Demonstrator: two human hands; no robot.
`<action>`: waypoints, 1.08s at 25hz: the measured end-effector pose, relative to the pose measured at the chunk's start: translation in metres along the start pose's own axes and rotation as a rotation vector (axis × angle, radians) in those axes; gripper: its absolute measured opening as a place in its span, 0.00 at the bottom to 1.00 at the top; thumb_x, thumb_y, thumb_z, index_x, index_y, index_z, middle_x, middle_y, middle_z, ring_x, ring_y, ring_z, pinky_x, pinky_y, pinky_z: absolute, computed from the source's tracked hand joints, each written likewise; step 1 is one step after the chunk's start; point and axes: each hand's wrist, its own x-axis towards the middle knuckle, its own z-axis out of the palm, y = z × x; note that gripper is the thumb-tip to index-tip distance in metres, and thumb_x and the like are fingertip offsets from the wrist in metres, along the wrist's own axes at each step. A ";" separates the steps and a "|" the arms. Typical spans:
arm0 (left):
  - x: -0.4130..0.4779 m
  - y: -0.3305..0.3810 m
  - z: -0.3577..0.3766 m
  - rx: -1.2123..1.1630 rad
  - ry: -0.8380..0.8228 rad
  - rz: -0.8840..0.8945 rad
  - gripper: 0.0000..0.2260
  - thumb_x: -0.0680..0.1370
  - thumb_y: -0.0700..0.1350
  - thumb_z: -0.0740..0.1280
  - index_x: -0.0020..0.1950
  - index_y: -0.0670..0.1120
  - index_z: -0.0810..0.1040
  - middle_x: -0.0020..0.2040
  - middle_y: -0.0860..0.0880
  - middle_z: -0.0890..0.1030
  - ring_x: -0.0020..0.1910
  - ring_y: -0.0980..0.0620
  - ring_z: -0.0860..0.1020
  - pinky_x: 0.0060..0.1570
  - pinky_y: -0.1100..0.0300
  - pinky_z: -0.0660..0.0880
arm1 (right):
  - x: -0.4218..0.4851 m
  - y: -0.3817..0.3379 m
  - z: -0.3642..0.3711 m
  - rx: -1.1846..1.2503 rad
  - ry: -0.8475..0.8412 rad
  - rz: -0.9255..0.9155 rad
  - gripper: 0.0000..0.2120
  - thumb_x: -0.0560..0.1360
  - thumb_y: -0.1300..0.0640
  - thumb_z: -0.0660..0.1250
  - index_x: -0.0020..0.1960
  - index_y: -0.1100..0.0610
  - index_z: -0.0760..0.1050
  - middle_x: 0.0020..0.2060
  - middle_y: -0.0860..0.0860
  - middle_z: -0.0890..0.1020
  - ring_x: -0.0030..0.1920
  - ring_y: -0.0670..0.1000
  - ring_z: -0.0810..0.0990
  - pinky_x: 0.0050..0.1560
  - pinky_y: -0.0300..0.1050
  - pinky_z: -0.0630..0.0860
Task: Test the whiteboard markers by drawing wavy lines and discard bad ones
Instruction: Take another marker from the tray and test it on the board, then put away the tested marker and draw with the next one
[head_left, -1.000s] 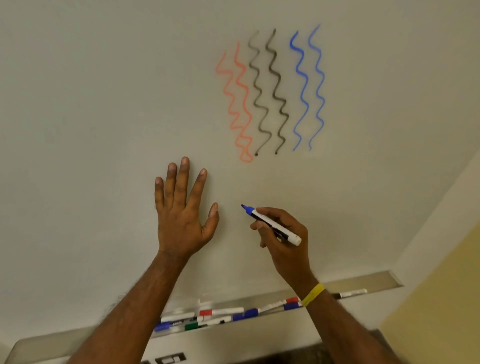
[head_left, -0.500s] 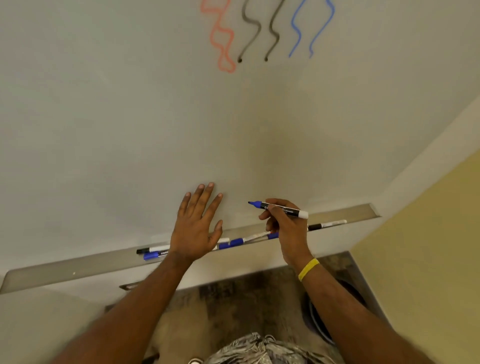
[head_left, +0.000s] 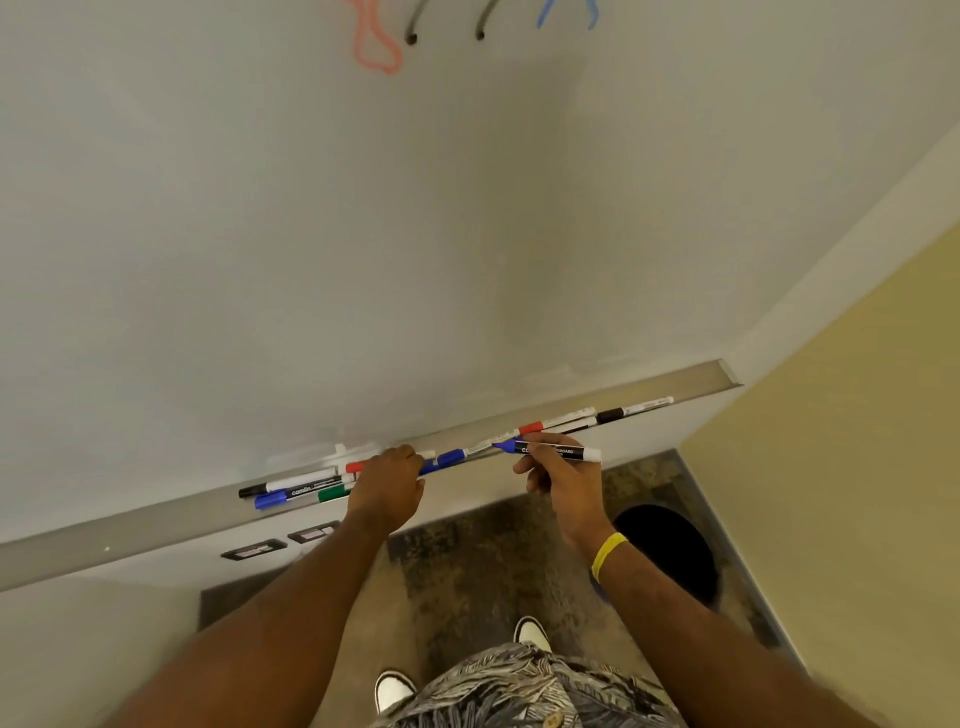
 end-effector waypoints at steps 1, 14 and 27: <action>0.003 0.001 0.002 0.006 -0.004 0.008 0.13 0.81 0.49 0.62 0.64 0.50 0.76 0.57 0.50 0.78 0.54 0.52 0.76 0.56 0.59 0.73 | 0.000 0.002 -0.002 -0.007 0.011 0.016 0.08 0.81 0.62 0.63 0.47 0.57 0.81 0.34 0.54 0.84 0.30 0.50 0.77 0.32 0.38 0.74; 0.024 -0.002 0.006 0.050 -0.086 -0.023 0.10 0.80 0.50 0.65 0.60 0.51 0.78 0.52 0.50 0.78 0.48 0.52 0.75 0.51 0.58 0.74 | 0.002 0.013 -0.023 -0.042 0.060 0.071 0.08 0.81 0.62 0.63 0.55 0.63 0.80 0.36 0.57 0.84 0.31 0.49 0.78 0.33 0.37 0.75; -0.003 0.027 -0.020 -0.341 0.117 0.134 0.12 0.78 0.50 0.68 0.59 0.48 0.81 0.50 0.50 0.82 0.43 0.56 0.73 0.42 0.69 0.66 | 0.001 0.007 -0.019 -0.007 0.085 0.049 0.08 0.80 0.58 0.65 0.48 0.59 0.82 0.35 0.56 0.84 0.30 0.50 0.77 0.33 0.38 0.75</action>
